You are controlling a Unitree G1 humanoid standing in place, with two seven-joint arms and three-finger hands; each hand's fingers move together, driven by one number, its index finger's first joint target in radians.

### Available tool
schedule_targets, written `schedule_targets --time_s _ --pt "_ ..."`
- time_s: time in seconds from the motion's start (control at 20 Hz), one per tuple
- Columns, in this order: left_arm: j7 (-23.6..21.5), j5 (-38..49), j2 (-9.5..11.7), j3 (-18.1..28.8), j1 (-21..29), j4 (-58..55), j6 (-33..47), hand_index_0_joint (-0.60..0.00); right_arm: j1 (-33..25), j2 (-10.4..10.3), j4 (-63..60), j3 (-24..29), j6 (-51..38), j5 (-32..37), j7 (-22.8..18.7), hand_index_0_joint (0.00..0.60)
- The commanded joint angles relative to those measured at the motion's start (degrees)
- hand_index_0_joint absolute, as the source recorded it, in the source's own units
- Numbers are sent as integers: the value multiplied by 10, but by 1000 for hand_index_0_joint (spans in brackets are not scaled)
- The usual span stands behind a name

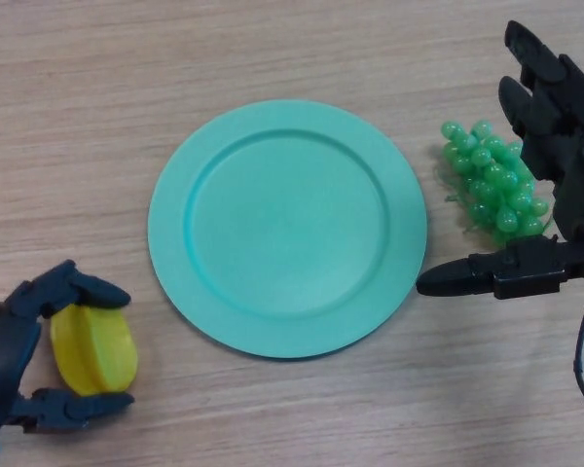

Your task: Pick up the yellow starfruit and place it on the plate

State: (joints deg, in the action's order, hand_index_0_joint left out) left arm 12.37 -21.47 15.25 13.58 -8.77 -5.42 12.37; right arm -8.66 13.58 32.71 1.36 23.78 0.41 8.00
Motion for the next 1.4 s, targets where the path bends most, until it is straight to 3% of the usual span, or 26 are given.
schedule_targets --time_s 0.05,0.2,0.3,0.35,0.4,0.55,0.8,1.05,1.15,1.2,1.25,1.4 --pt "36 22 20 43 -7 -95 5 -600 -22 13 42 21 -56 6 2 0" --pt "149 37 11 55 -8 -219 -108 -600 -27 15 39 21 -57 6 -3 0" --pt "225 76 8 44 15 -305 -245 -600 -28 15 38 19 -62 2 -3 0" --pt "248 86 13 27 36 -342 -332 -600 -30 14 40 20 -58 5 -3 0" --pt "254 83 20 9 52 -353 -364 -600 -30 14 44 20 -54 9 -2 0" --pt "170 48 24 -58 97 -254 -171 -600 -22 14 56 24 -54 24 2 0" --pt "27 -22 14 -116 178 -98 9 -600 -26 21 68 38 -43 34 -6 0" --pt "-25 -35 -7 -146 248 29 59 -600 -16 26 69 43 -47 25 -4 0" --pt "-26 52 -27 -149 263 44 -10 -600 -19 24 68 41 -44 20 -6 0" --pt "-28 56 -28 -151 266 49 -18 -549 -19 24 69 41 -45 20 -6 0" --pt "-29 54 -28 -153 267 53 -20 -399 -19 24 69 40 -45 19 -6 0" --pt "-27 46 -33 -163 274 76 -40 -51 -14 23 72 40 -45 16 -7 0"
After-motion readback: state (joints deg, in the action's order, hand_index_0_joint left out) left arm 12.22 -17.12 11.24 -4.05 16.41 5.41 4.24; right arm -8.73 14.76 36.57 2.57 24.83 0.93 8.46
